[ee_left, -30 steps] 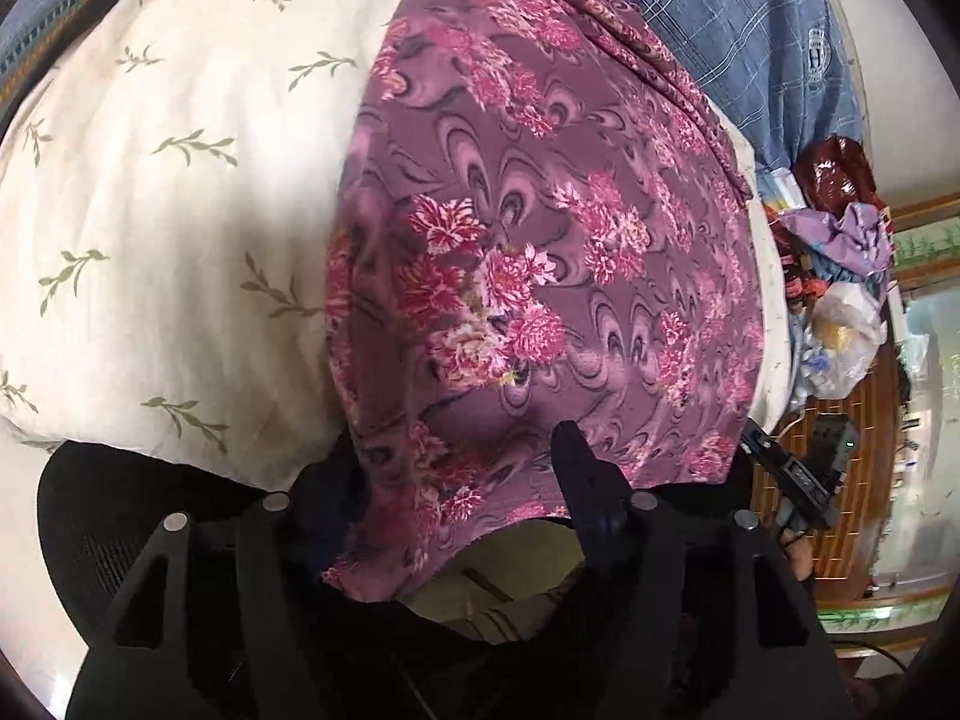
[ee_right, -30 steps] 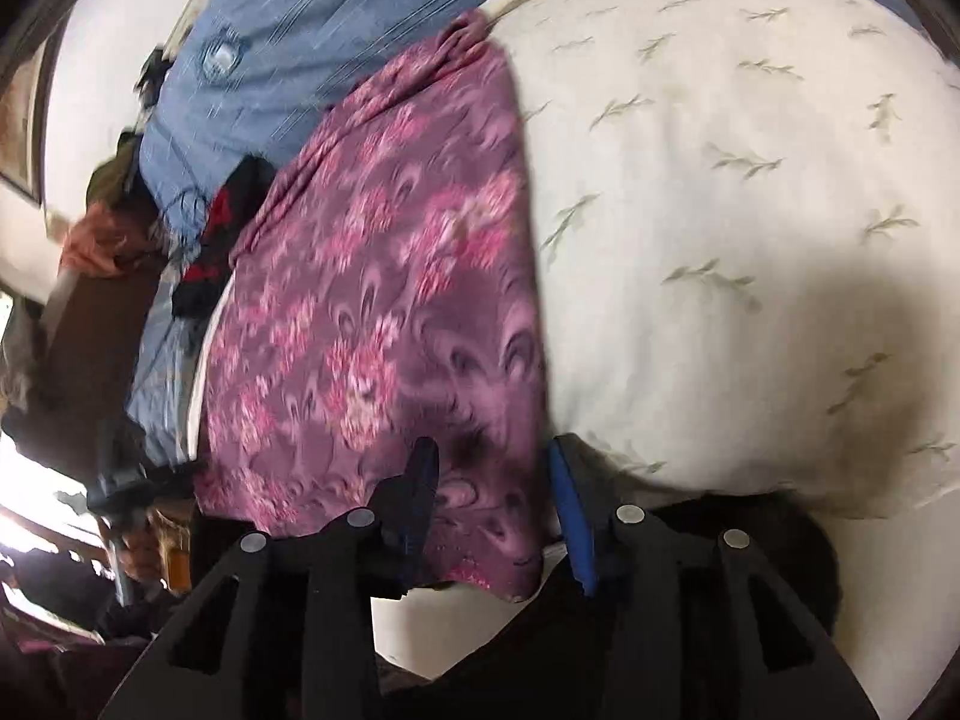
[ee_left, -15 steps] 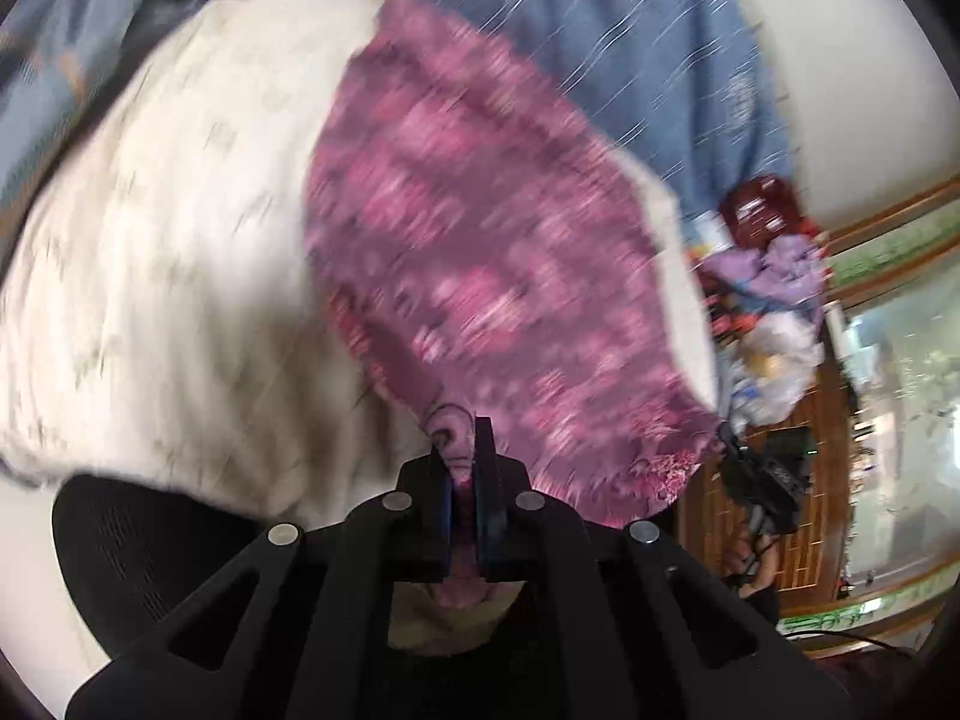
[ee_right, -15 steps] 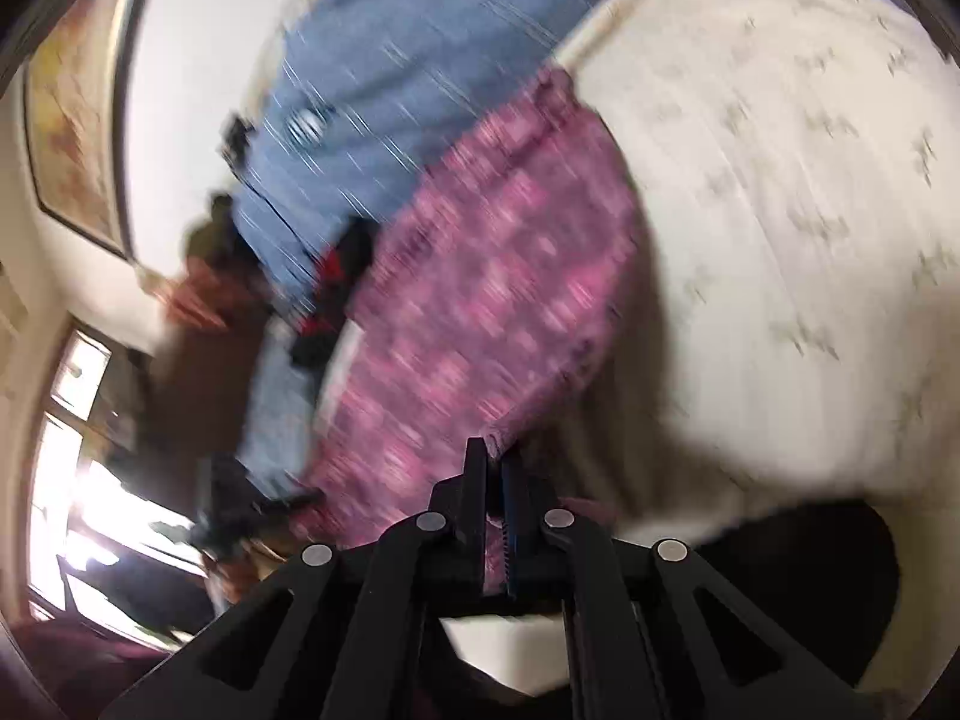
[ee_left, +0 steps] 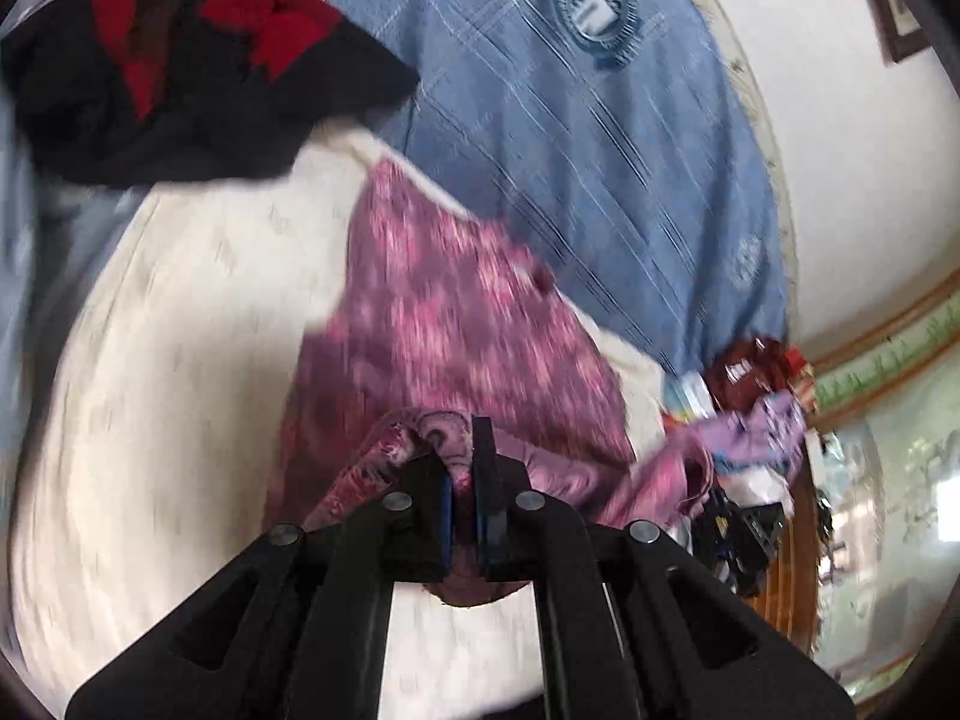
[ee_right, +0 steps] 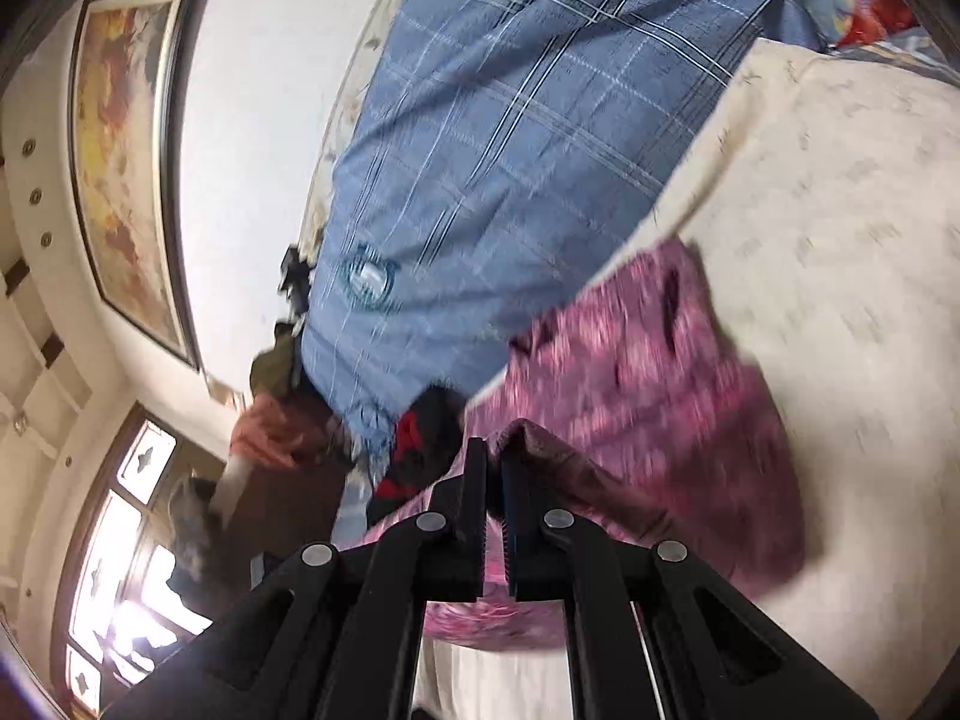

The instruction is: Fold small clothes

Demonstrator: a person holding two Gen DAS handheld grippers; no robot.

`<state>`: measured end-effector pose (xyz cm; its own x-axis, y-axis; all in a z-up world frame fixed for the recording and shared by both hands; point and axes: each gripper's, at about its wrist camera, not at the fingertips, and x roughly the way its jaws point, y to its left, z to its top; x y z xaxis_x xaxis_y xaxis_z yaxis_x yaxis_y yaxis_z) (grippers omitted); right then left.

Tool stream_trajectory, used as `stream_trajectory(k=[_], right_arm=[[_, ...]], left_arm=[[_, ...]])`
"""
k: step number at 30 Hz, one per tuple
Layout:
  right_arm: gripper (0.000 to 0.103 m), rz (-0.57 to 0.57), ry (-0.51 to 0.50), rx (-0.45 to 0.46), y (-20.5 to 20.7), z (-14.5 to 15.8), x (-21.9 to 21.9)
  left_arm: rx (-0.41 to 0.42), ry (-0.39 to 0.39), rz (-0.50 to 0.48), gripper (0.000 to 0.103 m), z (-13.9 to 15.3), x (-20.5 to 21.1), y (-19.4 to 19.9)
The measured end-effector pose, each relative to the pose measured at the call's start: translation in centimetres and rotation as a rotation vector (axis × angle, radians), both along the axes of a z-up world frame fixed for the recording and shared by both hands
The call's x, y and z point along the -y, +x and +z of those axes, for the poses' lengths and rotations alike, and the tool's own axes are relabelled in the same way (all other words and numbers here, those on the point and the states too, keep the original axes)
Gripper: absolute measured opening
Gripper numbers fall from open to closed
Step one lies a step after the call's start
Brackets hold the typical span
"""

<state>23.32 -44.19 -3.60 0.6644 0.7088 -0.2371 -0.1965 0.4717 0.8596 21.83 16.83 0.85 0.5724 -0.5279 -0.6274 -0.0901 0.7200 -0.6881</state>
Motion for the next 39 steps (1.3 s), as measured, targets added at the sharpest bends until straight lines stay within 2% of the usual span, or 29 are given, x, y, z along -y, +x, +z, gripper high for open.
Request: stream_trajectory(k=[3,7,9,10,12,13,14,15,16,17,19,22,23,25,27,28,29,31,33,34,37,39], right_arm=[[0.004,-0.052,0.008,-0.043,4.4,-1.3,-0.1],[0.004,-0.114,-0.053,-0.171,9.2,-4.9,-0.6],[0.004,-0.139,-0.09,-0.239,10.4,-6.6,-0.5],[0.005,-0.139,-0.087,-0.261,10.7,-7.2,-0.6],[0.009,-0.136,-0.059,-0.25,10.4,-7.1,-0.4],[0.012,-0.13,-0.063,-0.233,10.2,-6.6,-0.4],[0.017,-0.122,-0.061,-0.223,10.0,-6.3,-0.3],[0.021,-0.106,-0.038,-0.203,9.7,-5.9,-0.2],[0.032,-0.094,-0.015,-0.187,9.4,-5.7,-0.1],[0.043,-0.084,-0.001,-0.182,9.3,-5.6,-0.1],[0.049,-0.051,0.015,-0.207,9.4,-6.1,-0.4],[0.049,-0.044,-0.003,-0.232,9.9,-6.4,-1.3],[0.049,-0.039,-0.02,-0.237,10.1,-6.3,-1.5],[0.046,-0.011,-0.05,-0.273,10.8,-6.1,-1.8],[0.046,0.004,-0.046,-0.313,10.9,-5.6,-1.6],[0.046,0.002,-0.048,-0.301,10.6,-5.0,-1.4],[0.046,-0.016,-0.081,-0.263,10.0,-4.0,-1.2],[0.047,-0.054,-0.254,-0.139,8.4,-1.5,-1.3],[0.053,-0.035,-0.461,-0.066,7.7,-0.3,-2.6],[0.057,0.001,-0.543,-0.049,7.5,-0.2,-3.4],[0.057,0.082,-0.777,-0.015,7.1,-0.8,-6.1],[0.058,0.096,-0.933,0.044,6.6,-1.4,-7.7]], left_arm=[[-0.042,0.034,0.029,0.003,-1.4,0.0,5.7],[-0.196,0.096,0.066,0.003,-6.2,0.4,11.9],[-0.256,0.071,0.077,0.003,-7.8,0.4,12.9],[-0.258,0.044,0.075,0.003,-8.1,0.2,12.9],[-0.218,0.02,0.056,0.006,-7.4,-0.1,12.4],[-0.184,-0.002,0.034,0.018,-6.9,-0.2,11.8],[-0.163,-0.022,0.021,0.038,-6.4,-0.3,11.4],[-0.148,-0.036,0.014,0.051,-6.0,-0.3,11.0],[-0.127,-0.041,0.014,0.068,-5.6,-0.2,10.5],[-0.112,-0.035,0.008,0.07,-5.3,0.0,10.3],[-0.117,-0.033,-0.013,0.07,-5.2,0.5,10.7],[-0.162,-0.025,-0.005,0.069,-6.2,1.2,11.8],[-0.172,-0.021,-0.002,0.06,-6.5,1.3,12.3],[-0.208,-0.03,0.018,0.05,-7.1,1.1,13.0],[-0.205,-0.057,0.026,0.05,-7.1,0.5,13.0],[-0.184,-0.044,0.032,0.05,-6.7,0.0,12.6],[-0.161,-0.025,0.039,0.051,-6.3,-0.5,12.2],[-0.135,0.015,0.043,0.056,-5.9,-1.4,12.0],[-0.149,0.049,0.039,0.064,-6.0,-2.2,12.2],[-0.157,0.062,0.033,0.067,-6.1,-2.2,12.3],[-0.163,0.096,-0.02,0.068,-6.6,-1.8,12.5],[-0.164,0.126,-0.056,0.072,-6.8,-1.0,12.7]])
